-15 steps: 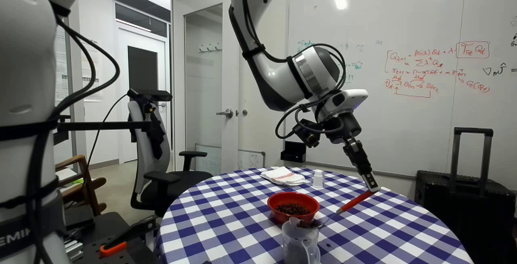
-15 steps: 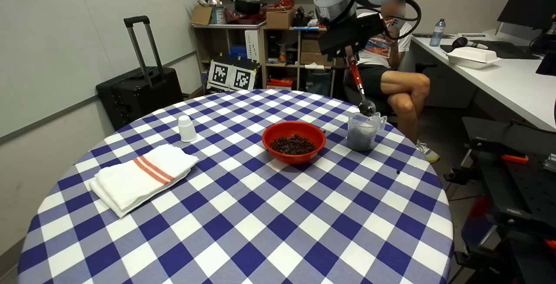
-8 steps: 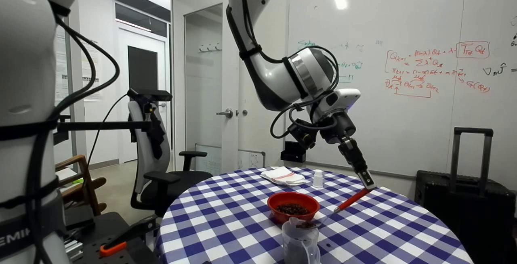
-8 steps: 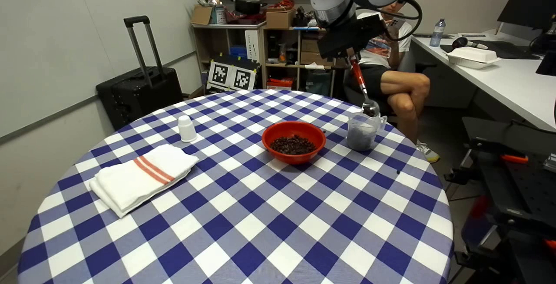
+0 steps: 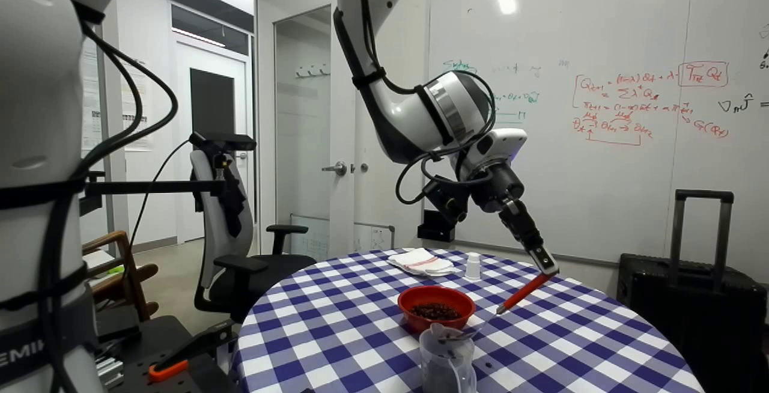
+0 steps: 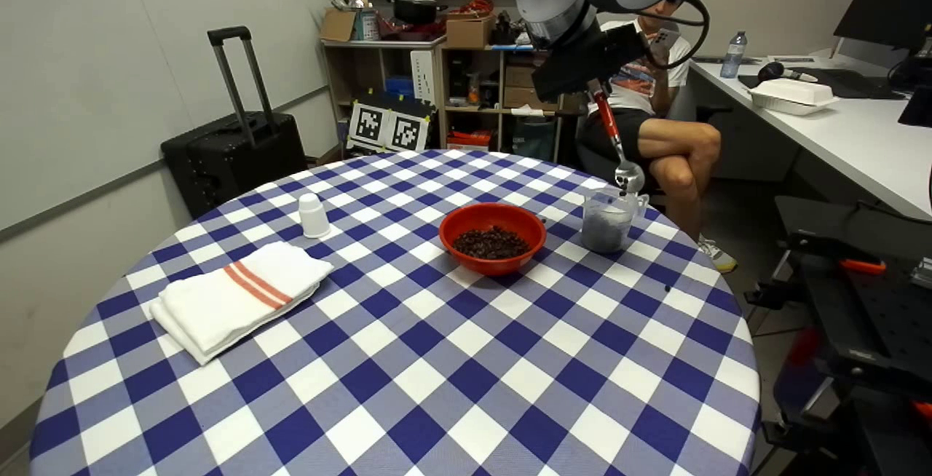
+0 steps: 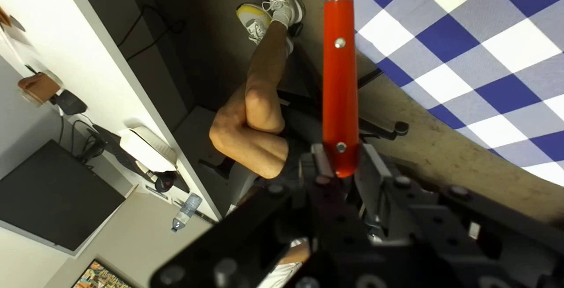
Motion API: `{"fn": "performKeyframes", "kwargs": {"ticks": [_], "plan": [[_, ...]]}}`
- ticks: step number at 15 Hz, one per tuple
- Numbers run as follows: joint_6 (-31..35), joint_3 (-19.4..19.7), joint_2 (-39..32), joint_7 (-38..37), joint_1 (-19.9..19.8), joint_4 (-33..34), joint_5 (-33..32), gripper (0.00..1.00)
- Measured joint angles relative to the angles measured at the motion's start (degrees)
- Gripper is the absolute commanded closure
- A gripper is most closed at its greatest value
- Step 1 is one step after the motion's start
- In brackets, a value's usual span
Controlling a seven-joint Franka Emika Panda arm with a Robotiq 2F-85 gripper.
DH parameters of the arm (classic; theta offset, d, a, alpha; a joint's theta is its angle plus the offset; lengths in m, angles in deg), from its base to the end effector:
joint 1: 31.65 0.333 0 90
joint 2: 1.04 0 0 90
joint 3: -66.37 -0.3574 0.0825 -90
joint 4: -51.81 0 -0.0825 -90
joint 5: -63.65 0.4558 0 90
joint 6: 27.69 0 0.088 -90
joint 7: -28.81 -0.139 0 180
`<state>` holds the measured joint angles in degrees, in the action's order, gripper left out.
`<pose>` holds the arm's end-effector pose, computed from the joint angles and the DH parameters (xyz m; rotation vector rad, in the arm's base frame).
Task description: Use the spoon to scoop up contents from the bowl and put them inside the jug
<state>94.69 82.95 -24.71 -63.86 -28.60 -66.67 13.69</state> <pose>0.5928 -0.2005 0.1894 1.9086 -1.3426 0.2811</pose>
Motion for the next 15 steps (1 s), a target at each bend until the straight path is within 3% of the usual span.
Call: {"fn": "performKeyframes", "kwargs": {"ticks": [15], "plan": [[-9.3, -5.2, -0.4, -1.0, -0.8, 2.3, -3.6, 0.95]]}}
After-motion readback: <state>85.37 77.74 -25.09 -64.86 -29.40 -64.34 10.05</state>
